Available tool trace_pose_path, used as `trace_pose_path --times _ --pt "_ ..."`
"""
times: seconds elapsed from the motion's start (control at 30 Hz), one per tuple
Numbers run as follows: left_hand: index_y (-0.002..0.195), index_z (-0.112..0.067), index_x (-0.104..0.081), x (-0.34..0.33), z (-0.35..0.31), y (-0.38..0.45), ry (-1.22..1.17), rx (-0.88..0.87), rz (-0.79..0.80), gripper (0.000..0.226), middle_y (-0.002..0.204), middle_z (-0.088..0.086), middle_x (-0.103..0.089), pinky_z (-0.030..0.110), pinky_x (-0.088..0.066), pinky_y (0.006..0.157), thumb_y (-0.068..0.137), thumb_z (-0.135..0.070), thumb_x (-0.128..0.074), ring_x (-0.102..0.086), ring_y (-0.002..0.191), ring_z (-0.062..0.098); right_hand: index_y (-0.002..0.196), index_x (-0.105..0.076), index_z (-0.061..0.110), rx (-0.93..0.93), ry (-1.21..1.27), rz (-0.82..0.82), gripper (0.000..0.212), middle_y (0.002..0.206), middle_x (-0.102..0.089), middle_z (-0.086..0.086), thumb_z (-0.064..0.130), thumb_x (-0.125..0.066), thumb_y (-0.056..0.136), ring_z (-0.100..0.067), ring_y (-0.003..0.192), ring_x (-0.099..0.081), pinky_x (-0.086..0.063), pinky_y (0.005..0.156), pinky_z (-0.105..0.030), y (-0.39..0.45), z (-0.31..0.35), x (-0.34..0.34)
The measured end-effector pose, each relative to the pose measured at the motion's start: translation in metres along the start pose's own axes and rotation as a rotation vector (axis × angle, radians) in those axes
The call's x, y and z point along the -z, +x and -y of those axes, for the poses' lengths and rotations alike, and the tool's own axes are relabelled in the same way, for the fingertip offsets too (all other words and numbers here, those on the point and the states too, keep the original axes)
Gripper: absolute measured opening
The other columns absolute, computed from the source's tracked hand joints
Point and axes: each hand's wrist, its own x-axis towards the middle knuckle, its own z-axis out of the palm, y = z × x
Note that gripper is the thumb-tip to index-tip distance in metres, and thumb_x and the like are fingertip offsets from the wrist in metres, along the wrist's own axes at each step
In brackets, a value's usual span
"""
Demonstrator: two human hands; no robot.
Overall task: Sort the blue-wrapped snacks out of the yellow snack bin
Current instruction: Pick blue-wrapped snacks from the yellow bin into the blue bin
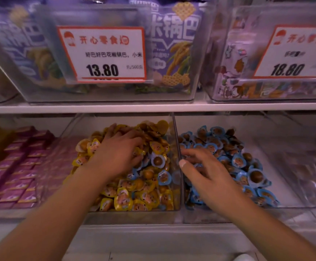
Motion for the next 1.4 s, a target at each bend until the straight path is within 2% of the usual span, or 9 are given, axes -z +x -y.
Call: trace_pose_path --times 0.17,0.27,0.43,0.6,0.73,0.93,1.13,1.23,1.4 --pt "0.122 -0.032 -0.060 0.003 -0.026 0.004 0.065 -0.165 -0.067 0.044 0.136 -0.002 -0.056 0.049 -0.035 0.109 0.079 -0.028 -0.070 -0.058 0.116 0.028 0.122 -0.053 0.047 -0.005 -0.001 -0.021 0.037 0.119 -0.050 0.024 0.061 -0.047 0.088 0.009 0.112 -0.050 -0.049 0.095 -0.031 0.001 0.000 -0.002" --pt "0.118 -0.030 -0.060 -0.004 -0.042 -0.002 0.013 -0.297 0.063 0.040 0.121 -0.004 -0.055 0.038 -0.040 0.091 0.083 -0.048 -0.059 -0.061 0.098 0.023 0.122 -0.054 0.046 -0.001 0.005 -0.045 0.043 0.118 -0.052 0.023 0.065 -0.046 0.085 0.008 0.112 -0.051 -0.050 0.095 -0.033 0.002 -0.001 -0.004" --pt "0.138 -0.031 -0.042 -0.012 -0.046 -0.004 0.001 -0.226 0.255 0.089 0.135 0.002 -0.043 0.042 -0.035 0.098 0.068 -0.085 -0.047 -0.054 0.107 0.027 0.122 -0.055 0.045 -0.002 0.013 -0.056 0.050 0.120 -0.052 0.023 0.067 -0.043 0.080 0.011 0.114 -0.050 -0.050 0.095 -0.031 0.003 -0.001 -0.005" --pt "0.124 -0.033 -0.050 -0.011 -0.057 -0.005 -0.119 -0.296 0.254 0.061 0.120 -0.001 -0.054 0.037 -0.046 0.077 0.075 -0.068 -0.063 -0.058 0.100 0.026 0.124 -0.055 0.042 -0.009 0.027 -0.055 0.051 0.121 -0.055 0.021 0.066 -0.044 0.080 0.010 0.113 -0.051 -0.051 0.093 -0.029 0.003 0.000 -0.006" --pt "0.116 -0.035 -0.057 -0.007 -0.054 -0.004 -0.283 -0.292 0.275 0.040 0.112 -0.008 -0.057 0.035 -0.051 0.079 0.079 -0.045 -0.068 -0.059 0.100 0.017 0.123 -0.057 0.040 -0.008 0.031 -0.060 0.055 0.116 -0.059 0.020 0.068 -0.043 0.078 0.008 0.109 -0.055 -0.052 0.089 -0.027 0.005 -0.002 -0.006" --pt "0.099 -0.033 -0.069 0.013 -0.032 -0.014 -0.822 0.066 0.010 0.021 0.090 -0.015 -0.070 0.021 -0.052 0.072 0.081 -0.029 -0.077 -0.064 0.082 0.002 0.121 -0.060 0.037 0.078 0.009 -0.104 0.044 0.115 -0.058 0.020 0.059 -0.050 0.084 0.006 0.107 -0.057 -0.047 0.083 -0.015 0.010 -0.001 -0.003" --pt "0.102 -0.021 -0.074 0.043 -0.026 -0.054 -1.428 0.239 -0.257 0.026 0.101 0.000 -0.075 0.020 -0.052 0.073 0.076 -0.022 -0.077 -0.068 0.090 0.011 0.111 -0.061 0.031 0.373 0.011 -0.454 0.021 0.107 -0.058 0.013 0.033 -0.053 0.091 0.001 0.104 -0.057 -0.041 0.083 -0.006 0.012 0.037 0.001" --pt "0.108 -0.028 -0.072 0.050 -0.028 -0.071 -1.484 0.309 -0.327 0.032 0.104 0.000 -0.074 0.023 -0.055 0.073 0.077 -0.025 -0.078 -0.069 0.093 0.015 0.112 -0.062 0.031 0.412 -0.057 -0.325 0.022 0.103 -0.059 0.014 0.034 -0.052 0.092 0.000 0.097 -0.058 -0.042 0.079 -0.007 0.012 0.061 -0.015" --pt "0.104 -0.026 -0.075 0.049 -0.012 -0.082 -1.433 0.540 -0.442 0.022 0.098 -0.003 -0.076 0.031 -0.058 0.077 0.086 -0.013 -0.074 -0.071 0.092 0.016 0.099 -0.054 0.021 0.314 -0.697 0.159 0.009 0.098 -0.054 0.003 0.025 -0.046 0.094 -0.020 0.098 -0.059 -0.042 0.074 -0.028 0.024 0.080 -0.043"
